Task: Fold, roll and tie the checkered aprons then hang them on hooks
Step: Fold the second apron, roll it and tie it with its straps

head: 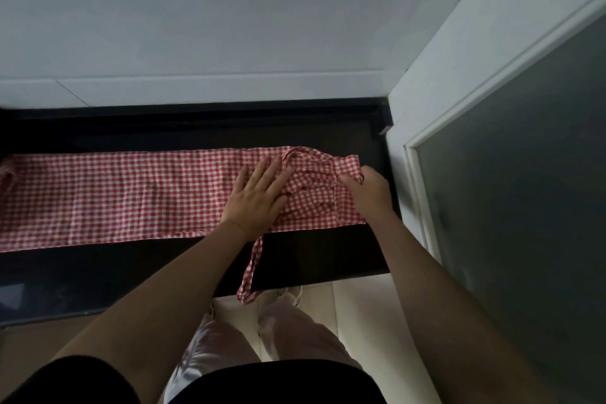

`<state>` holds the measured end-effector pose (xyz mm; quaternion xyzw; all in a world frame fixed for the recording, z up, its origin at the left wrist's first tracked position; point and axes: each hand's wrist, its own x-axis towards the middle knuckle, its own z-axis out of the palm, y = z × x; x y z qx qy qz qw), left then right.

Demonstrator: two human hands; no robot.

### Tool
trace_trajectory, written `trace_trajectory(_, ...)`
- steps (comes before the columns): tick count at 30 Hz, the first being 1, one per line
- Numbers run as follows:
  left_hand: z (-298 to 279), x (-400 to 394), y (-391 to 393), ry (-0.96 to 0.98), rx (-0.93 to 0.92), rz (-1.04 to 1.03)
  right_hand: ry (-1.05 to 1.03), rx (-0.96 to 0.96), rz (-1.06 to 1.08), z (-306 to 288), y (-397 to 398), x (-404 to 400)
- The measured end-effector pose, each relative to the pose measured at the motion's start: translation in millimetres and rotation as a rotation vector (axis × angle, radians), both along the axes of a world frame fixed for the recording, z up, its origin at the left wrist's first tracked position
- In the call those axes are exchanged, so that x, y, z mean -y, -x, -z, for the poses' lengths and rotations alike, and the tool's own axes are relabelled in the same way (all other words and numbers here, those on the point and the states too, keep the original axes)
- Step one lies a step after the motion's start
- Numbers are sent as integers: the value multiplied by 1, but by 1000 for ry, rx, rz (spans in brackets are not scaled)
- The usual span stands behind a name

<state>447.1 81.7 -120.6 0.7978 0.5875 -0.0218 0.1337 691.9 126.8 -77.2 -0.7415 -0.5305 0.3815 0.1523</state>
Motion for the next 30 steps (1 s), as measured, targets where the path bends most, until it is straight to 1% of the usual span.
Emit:
trace_trajectory(4, -1, -11, -10, 51, 21, 39, -116, 326, -27, 1, -1, 2)
trace_trajectory(6, -10, -13, -15, 71, 81, 40, -178, 484, -23, 0, 4, 3)
trace_trajectory(8, -22, -8, -10, 25, 135, -38, -307, 652, -8, -3, 12, 2)
trace_trajectory(9, -27, -5, -5, -7, 155, -119, -365, 712, -11, -4, 18, 1)
trace_trajectory(11, -33, 6, 23, -25, 151, -341, -473, 713, -114, -8, 47, -1)
trace_trajectory(12, -33, 11, 33, -2, 144, -445, -509, 672, -195, -9, 62, 0)
trace_trajectory(14, -34, 24, 70, 45, 121, -605, -547, 510, -380, -8, 116, 12)
trace_trajectory(16, -34, 33, 101, 88, 111, -657, -516, 390, -568, -2, 166, 33)
trace_trajectory(18, -33, 46, 134, 106, 74, -638, -466, 316, -665, 10, 213, 56)
trace_trajectory(20, -34, 59, 162, 124, 54, -595, -415, 333, -671, 22, 252, 73)
trace_trajectory(22, -33, 66, 179, 135, 75, -539, -360, 385, -645, 29, 278, 84)
trace_trajectory(24, -32, 73, 197, 105, 87, -497, -325, 442, -654, 34, 299, 90)
trace_trajectory(25, -31, 81, 221, 103, 77, -503, -312, 481, -662, 36, 315, 96)
trace_trajectory(27, -28, 85, 236, 124, 62, -601, -265, 556, -681, 40, 296, 93)
trace_trajectory(28, -29, 90, 260, 131, 70, -677, -262, 583, -677, 40, 295, 94)
trace_trajectory(30, -32, 94, 289, 129, 105, -805, -246, 589, -616, 34, 285, 91)
